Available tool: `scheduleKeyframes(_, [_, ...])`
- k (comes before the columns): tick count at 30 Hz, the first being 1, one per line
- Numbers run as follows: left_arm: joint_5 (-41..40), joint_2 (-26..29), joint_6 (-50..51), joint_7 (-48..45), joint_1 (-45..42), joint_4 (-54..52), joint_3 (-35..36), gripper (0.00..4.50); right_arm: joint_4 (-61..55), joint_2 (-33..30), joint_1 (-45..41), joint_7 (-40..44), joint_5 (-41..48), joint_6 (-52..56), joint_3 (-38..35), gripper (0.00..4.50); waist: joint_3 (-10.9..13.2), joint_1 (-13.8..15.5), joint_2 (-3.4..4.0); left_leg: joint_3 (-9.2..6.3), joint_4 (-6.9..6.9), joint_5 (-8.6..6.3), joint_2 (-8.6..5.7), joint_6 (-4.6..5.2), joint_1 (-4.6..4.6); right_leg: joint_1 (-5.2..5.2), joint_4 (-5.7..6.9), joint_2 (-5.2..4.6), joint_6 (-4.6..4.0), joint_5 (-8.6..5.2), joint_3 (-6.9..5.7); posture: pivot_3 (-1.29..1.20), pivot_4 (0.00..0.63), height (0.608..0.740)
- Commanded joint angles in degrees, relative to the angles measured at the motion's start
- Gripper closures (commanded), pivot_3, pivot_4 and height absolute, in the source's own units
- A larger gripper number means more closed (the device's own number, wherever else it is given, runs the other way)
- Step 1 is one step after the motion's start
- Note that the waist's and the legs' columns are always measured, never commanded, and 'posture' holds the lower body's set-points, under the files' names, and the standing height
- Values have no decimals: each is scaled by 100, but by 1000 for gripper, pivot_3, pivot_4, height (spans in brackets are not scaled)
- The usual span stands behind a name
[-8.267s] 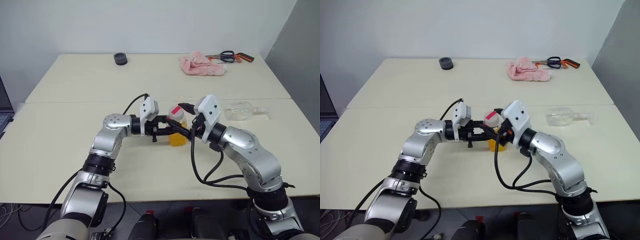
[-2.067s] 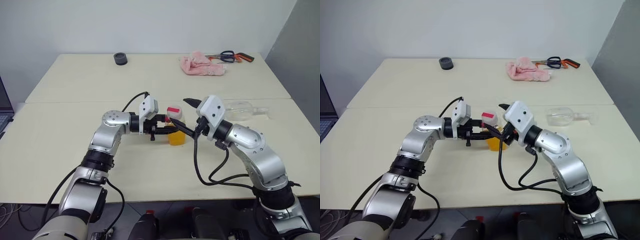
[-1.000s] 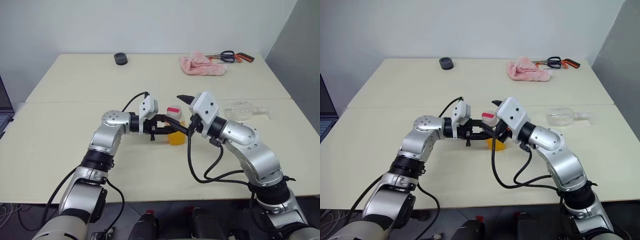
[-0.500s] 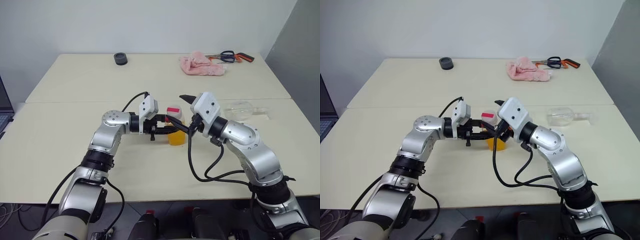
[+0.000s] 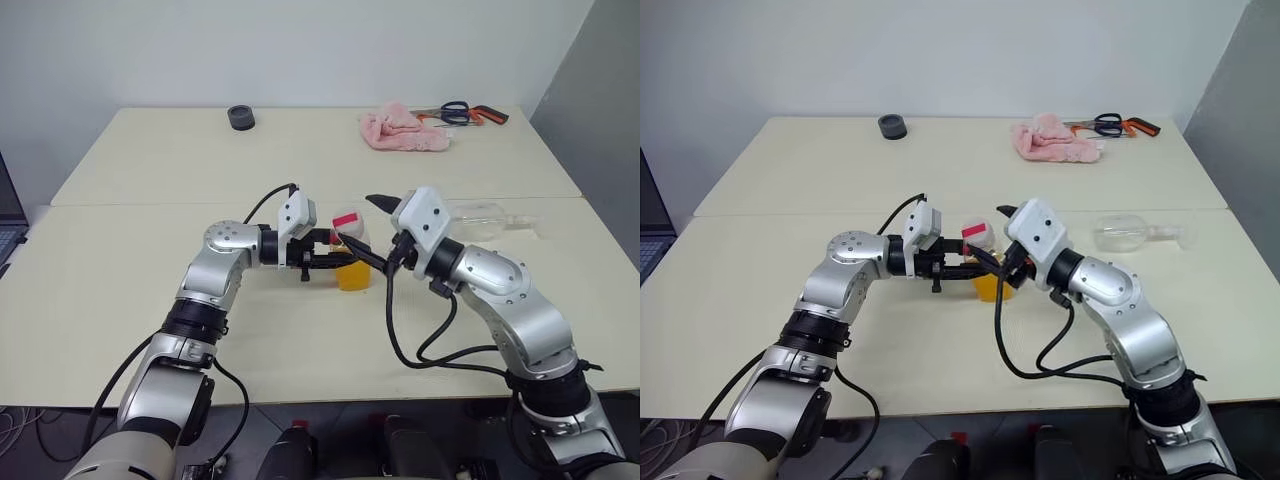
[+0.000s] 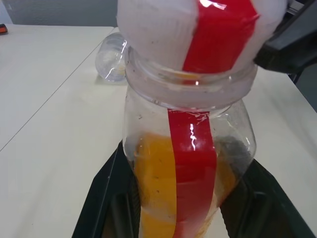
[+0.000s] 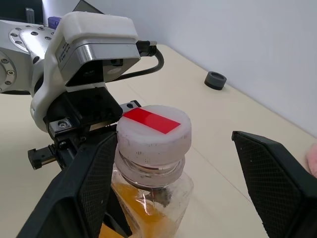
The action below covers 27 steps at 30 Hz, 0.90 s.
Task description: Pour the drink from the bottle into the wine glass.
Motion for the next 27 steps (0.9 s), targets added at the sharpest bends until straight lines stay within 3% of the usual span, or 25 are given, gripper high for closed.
scheduleKeyframes(1, [-8, 77, -85, -38, -75, -56, 61, 2847, -314, 19, -16, -2, 144, 28, -193, 595, 0, 0, 0, 0, 0, 0, 0, 0, 0, 0, 0, 0, 0, 0, 0, 0, 150, 740])
scheduleKeyframes(12, [-18, 114, -72, -33, -61, -81, 85, 2847, -577, 152, -65, 29, 797, 331, -377, 595, 0, -1, 0, -1, 0, 0, 0, 0, 0, 0, 0, 0, 0, 0, 0, 0, 150, 740])
scheduleKeyframes(20, [-48, 137, -64, -8, -47, -103, 113, 2847, -1017, -215, 198, 182, 1465, 756, -888, 595, 0, 0, 0, -1, 0, -1, 0, 1, -1, 1, -2, 0, 0, 0, 1, 0, 150, 740])
scheduleKeyframes(27, [-103, 124, -29, -111, -88, -127, 90, 2847, -923, -377, 136, 190, 1583, 925, -732, 595, 0, -3, 0, 0, 0, -1, 1, 2, 0, 1, -1, 0, 0, 0, 0, 0, 150, 740])
